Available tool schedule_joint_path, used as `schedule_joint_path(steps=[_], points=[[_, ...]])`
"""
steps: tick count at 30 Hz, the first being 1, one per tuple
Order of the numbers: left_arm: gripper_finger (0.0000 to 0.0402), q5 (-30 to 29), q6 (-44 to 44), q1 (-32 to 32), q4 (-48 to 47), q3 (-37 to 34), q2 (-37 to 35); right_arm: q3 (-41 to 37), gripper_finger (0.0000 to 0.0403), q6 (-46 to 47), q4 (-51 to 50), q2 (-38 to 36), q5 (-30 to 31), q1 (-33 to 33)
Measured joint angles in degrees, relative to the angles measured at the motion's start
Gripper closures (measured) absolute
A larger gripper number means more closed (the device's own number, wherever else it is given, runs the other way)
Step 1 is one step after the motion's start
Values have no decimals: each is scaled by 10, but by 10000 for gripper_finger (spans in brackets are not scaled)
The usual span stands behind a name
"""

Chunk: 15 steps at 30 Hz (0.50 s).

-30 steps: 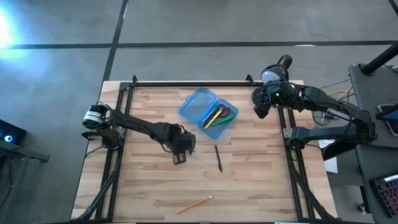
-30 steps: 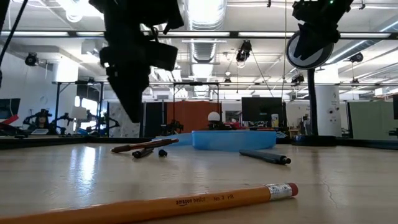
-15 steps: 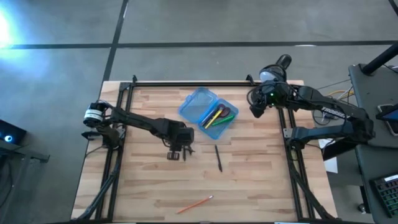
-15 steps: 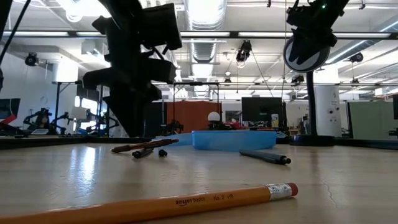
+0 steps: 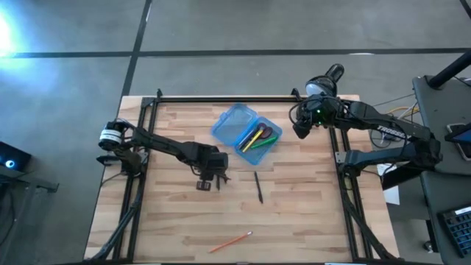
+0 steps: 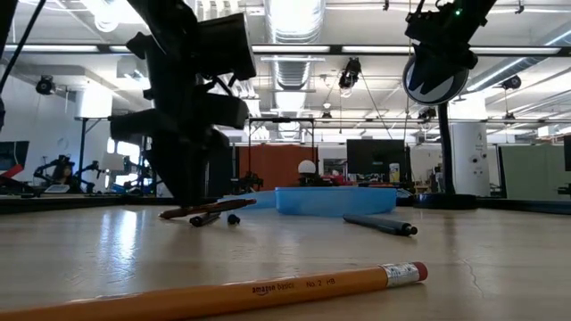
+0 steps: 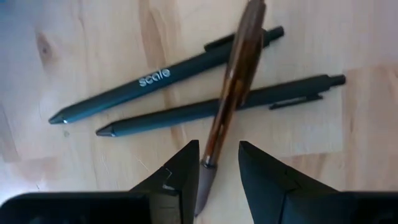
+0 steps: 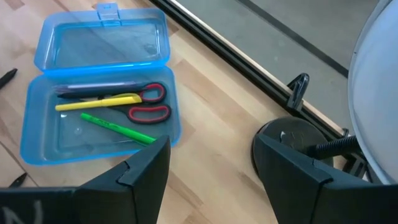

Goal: Pick & place school supplies into a supply box
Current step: Put the brown pen into the blue supply box

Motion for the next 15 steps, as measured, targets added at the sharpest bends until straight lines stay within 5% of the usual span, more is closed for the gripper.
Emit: schedule_joint_path(steps=[15], points=[[305,-25,-37,1,26,-7,27,0,179,0,0,-1,0,0]])
